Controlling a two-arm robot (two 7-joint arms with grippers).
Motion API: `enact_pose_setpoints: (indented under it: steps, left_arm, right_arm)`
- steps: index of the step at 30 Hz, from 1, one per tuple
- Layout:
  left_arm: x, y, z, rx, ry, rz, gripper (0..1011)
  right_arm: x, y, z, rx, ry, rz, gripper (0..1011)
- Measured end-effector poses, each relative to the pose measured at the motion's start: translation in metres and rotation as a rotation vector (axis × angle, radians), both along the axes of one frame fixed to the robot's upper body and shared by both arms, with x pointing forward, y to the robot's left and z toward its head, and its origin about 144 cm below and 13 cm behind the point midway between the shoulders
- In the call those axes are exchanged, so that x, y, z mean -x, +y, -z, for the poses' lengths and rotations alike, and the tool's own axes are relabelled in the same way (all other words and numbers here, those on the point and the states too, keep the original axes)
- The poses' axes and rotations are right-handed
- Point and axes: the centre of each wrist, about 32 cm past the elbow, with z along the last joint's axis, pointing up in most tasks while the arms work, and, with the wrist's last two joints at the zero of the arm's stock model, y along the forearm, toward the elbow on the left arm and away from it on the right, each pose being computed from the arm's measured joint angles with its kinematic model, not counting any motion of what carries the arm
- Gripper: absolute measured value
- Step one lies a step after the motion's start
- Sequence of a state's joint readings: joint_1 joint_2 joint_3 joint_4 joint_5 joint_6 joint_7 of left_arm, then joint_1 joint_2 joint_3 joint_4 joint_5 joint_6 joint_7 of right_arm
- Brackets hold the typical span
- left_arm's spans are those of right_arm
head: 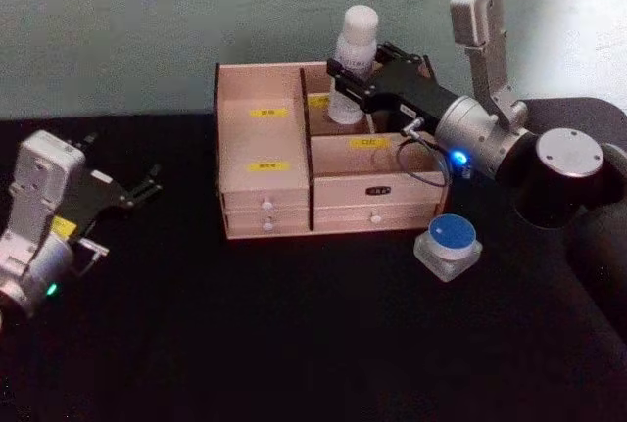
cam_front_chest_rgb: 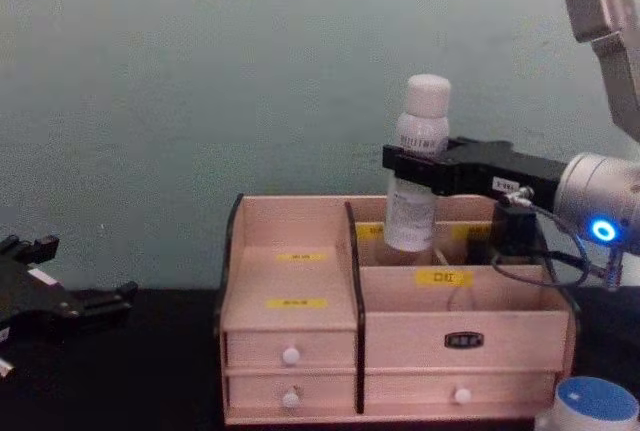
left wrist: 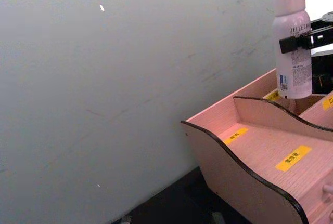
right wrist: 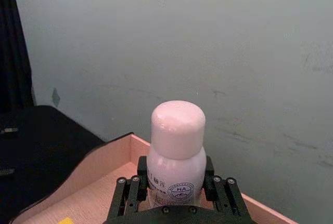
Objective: Pick up the facial cleanser and watermelon frost from the table and place them into the tiered storage box.
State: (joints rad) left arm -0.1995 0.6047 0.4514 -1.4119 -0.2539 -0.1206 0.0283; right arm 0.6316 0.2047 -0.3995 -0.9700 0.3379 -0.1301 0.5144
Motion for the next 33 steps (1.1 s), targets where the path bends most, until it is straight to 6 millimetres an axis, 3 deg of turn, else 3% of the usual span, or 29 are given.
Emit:
enact_pose_setpoints:
  steps: [33]
  left_arm:
    - [0.000, 0.000, 0.000, 0.000, 0.000, 0.000, 1001]
  right_arm:
    - [-0.007, 0.005, 0.012, 0.026, 0.051, 0.001, 600]
